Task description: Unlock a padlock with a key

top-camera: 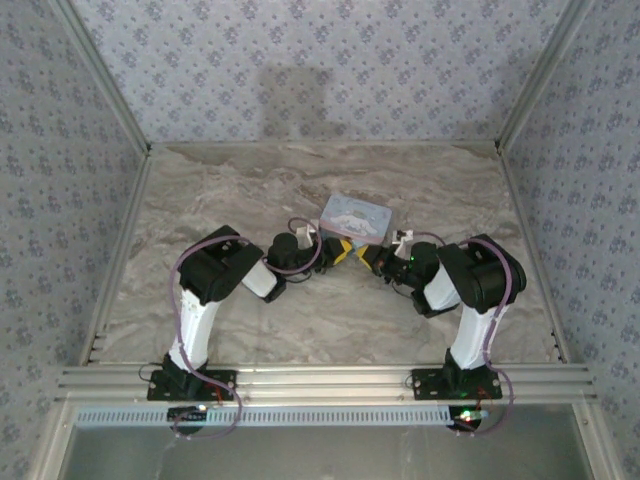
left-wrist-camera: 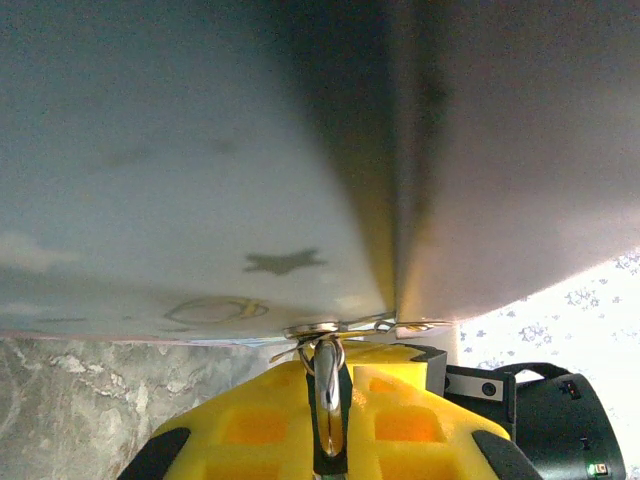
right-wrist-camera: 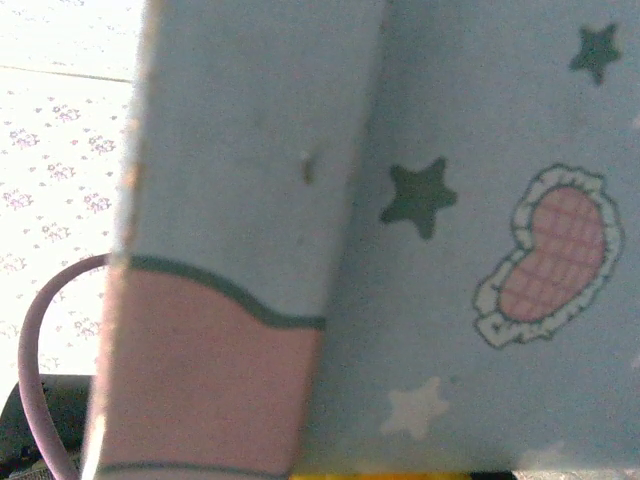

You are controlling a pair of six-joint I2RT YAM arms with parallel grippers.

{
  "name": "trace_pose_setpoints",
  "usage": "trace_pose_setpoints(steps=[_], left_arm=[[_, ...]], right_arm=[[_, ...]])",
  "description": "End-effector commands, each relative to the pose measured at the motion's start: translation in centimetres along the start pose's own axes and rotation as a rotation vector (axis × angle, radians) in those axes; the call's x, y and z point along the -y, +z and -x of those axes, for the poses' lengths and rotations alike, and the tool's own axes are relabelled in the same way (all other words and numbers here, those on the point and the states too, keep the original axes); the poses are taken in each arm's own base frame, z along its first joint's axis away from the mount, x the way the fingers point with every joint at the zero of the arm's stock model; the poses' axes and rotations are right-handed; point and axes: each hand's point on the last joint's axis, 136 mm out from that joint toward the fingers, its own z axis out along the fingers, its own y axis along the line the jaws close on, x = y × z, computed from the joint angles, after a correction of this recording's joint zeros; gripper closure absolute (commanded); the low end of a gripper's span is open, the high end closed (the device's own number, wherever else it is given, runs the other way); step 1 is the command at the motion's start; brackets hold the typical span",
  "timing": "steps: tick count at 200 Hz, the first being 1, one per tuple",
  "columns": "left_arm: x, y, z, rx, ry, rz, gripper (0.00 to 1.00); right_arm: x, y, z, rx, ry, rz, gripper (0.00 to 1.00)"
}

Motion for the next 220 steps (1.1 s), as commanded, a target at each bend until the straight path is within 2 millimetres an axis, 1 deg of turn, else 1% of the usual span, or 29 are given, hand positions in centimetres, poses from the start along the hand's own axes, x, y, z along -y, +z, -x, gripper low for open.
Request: trace_pose_setpoints(steps=[1,43,81,101,143,182,220], left_arm=[[2.0,0.3,-1.7,-0.083,0.031,-0.076,1.00],[1.8,0.3,-1.3,-0.079,0.025,-0.073,1.00],[2.1,0.2,-1.2,-0.080,0.025,-0.078,1.00],[2.1,0.2,-1.2,-0.083,0.026,-0.079,1.00],[2.2,0.2,-1.2,-0.084,0.023,-0.082,1.00],[2.5,0.3,-1.3,-0.089,0.022,-0.088,1.00],[2.3,0.2,-1.3,-0.087,0.016,-0.082,1.00]], right_arm=[[-0.9,0.2,0.2,0.001,-0.049,0.029,1.00],[-0.5,-1.0,-2.1,-0.096,-0.069,0.037,1.00],[-0.7,-1.8,-3.2,-0.146,-0.100,0.032,1.00],[-1.4,-2.1,-3.3,-0.158,-0.121,0.046,1.00],[-2.1,-1.8,-2.9,-0.161,-0.134,0.057,1.00],[-1.4,-1.5,-2.9,-0.160,-0.124,0.041,1.00],[-0.9,-1.4,-2.8,-0.154,-0.121,0.026,1.00]])
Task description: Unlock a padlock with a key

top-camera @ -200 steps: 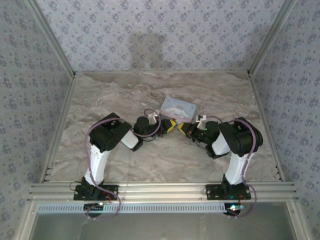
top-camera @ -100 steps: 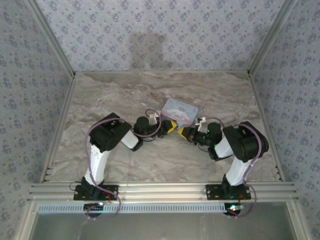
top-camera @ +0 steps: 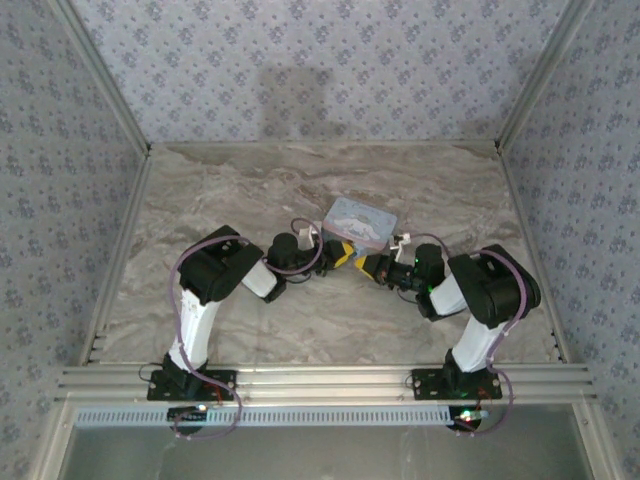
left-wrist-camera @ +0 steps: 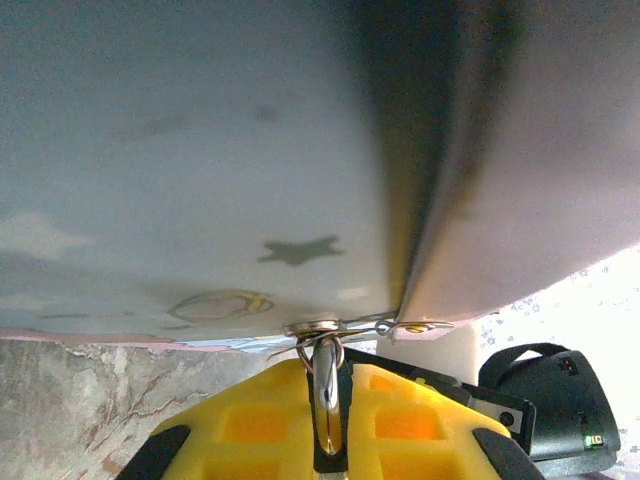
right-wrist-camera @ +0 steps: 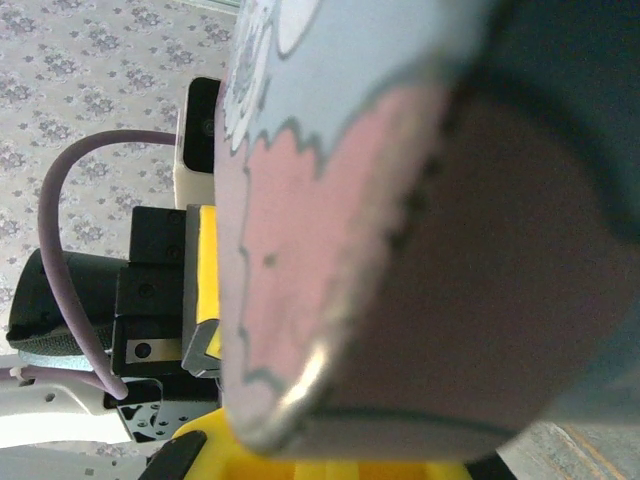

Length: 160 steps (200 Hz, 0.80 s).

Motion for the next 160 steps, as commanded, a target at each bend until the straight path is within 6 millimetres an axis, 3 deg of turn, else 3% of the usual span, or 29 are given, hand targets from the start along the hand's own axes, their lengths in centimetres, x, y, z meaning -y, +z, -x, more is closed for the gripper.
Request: trace_pose_setpoints(steps=[1,160], left_arm=[[2.0,0.3,-0.2,-0.023,0.035,-0.068,1.00],[2.3,0.7,-1.2,-0.068,0.042,-0.078,1.00]], right_arm=[[0.2,0.3,0.5,0.001,-0.027,-0.005,1.00],[-0.7,1.1,2.6,0.029,-0.040,0.022,1.00]])
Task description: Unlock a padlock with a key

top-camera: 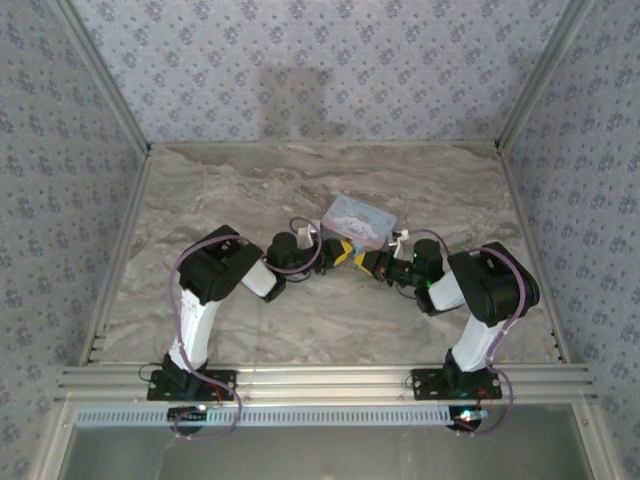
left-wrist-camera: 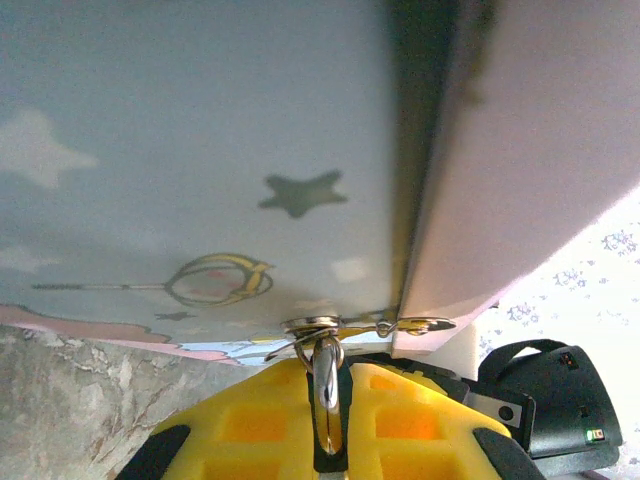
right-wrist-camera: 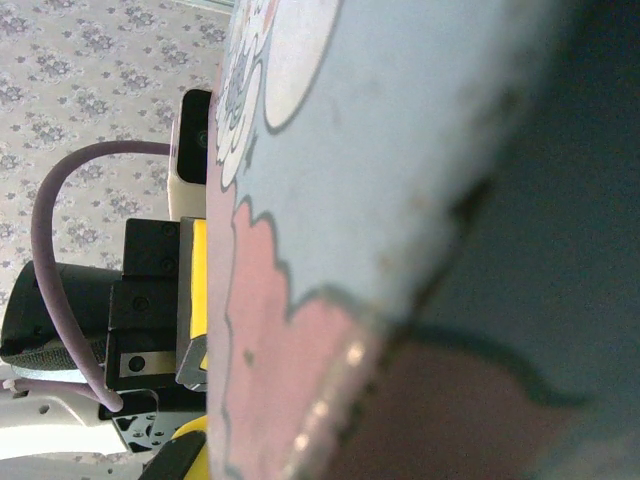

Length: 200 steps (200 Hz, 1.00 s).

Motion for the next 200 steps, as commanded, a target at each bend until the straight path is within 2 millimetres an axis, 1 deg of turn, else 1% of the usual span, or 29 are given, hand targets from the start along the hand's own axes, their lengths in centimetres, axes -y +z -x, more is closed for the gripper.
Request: trace_pose_setpoints(steps=[1,21,59,91,110,131,149,174,185,200], left_arm=[[2.3,0.7,-1.7,-0.086,0.047,-0.077,1.00],[2.3,0.7,-1.8,-0.087,0.047,-0.078,1.00],[2.4,0.7,-1.8,-0.089,0.052,-0.081,1.00],[2.5,0.8,-1.8,-0.093,0.057,-0.084,1.00],[2.6,0.8,-1.8,-0.093,0.057,-0.086,1.00],[2.7,0.9,-1.8,-0.095,0.059,-0.090,1.00],[2.7,0.8,-1.8,-0.093,0.058,-0.089,1.00],[2.8,0.9,-1.9,-0.096,0.058,-0.090,1.00],[2.9,0.8,-1.9,-0.097,0.060,-0.093,1.00],[3.1,0.8,-1.9,-0.094,0.065,-0.095,1.00]], right_arm=[[-0.7,0.4,1.8,0.037,-0.034,0.028,1.00],[-0.7,0.5,2.3,0.054,-0.023,0.034,1.00],[-0.7,0.3,2.8,0.070,-0.004,0.040,1.00],[-0.9,0.1,3.5,0.080,0.057,0.074,1.00],[-0.8,0.3,3.5,0.062,0.093,0.077,1.00],[-0.1,0.5,3.1,0.045,0.095,0.032,1.00],[0.1,-0.2,3.7,0.075,0.097,0.029,1.00],[0.4,-0.2,3.9,0.080,0.102,0.016,1.00],[1.0,-0.4,4.0,0.090,0.105,-0.004,1.00],[0.9,-0.3,4.1,0.092,0.106,0.007,1.00]])
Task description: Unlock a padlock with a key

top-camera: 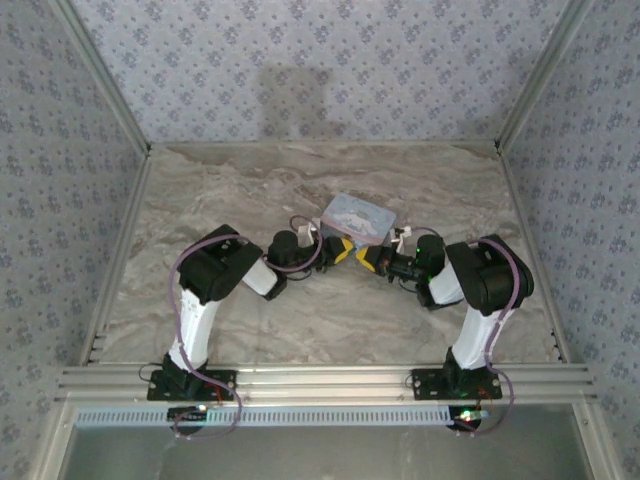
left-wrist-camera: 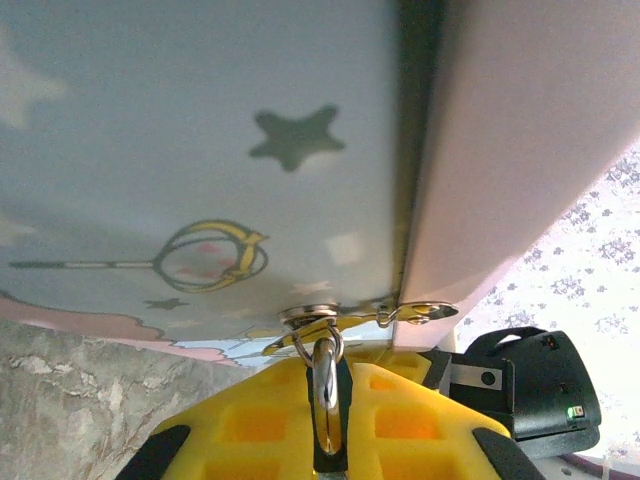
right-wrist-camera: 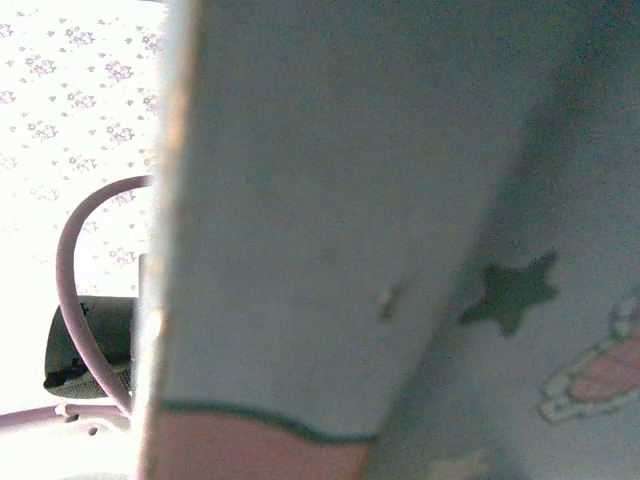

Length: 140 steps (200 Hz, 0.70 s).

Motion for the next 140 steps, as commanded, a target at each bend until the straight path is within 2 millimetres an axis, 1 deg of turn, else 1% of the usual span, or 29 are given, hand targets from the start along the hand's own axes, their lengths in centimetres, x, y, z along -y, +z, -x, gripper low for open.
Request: trace_pose_setpoints(steps=[1,39,52,78,104,124,140], left_arm=[[2.9,0.5,-2.4,-0.108,0.062,-0.094,1.00],[3.0,0.6,-2.4,-0.109,0.062,-0.097,1.00],[3.1,0.7,-2.5,-0.111,0.066,-0.101,1.00],[3.5,0.8,-2.5,-0.112,0.070,-0.109,1.00],[4.0,0.8,-2.6,-0.117,0.076,-0.119,1.00],[4.2,0.8,-2.7,-0.121,0.081,-0.123,1.00],[4.2,0.8,-2.8,-0.127,0.080,-0.123,1.00]], right_arm=[[0.1,-0.3,2.6,0.100,-0.012,-0.020,1.00],[0.1,0.6,2.0,0.083,0.000,-0.025,1.00],[0.5,0.7,2.0,0.090,0.011,-0.035,1.00],[0.8,0.6,2.5,0.129,0.066,-0.021,1.00],[1.2,0.6,2.6,0.149,0.071,-0.028,1.00],[1.0,0.7,2.9,0.159,0.064,-0.013,1.00],[0.7,1.4,2.9,0.143,0.047,-0.028,1.00]])
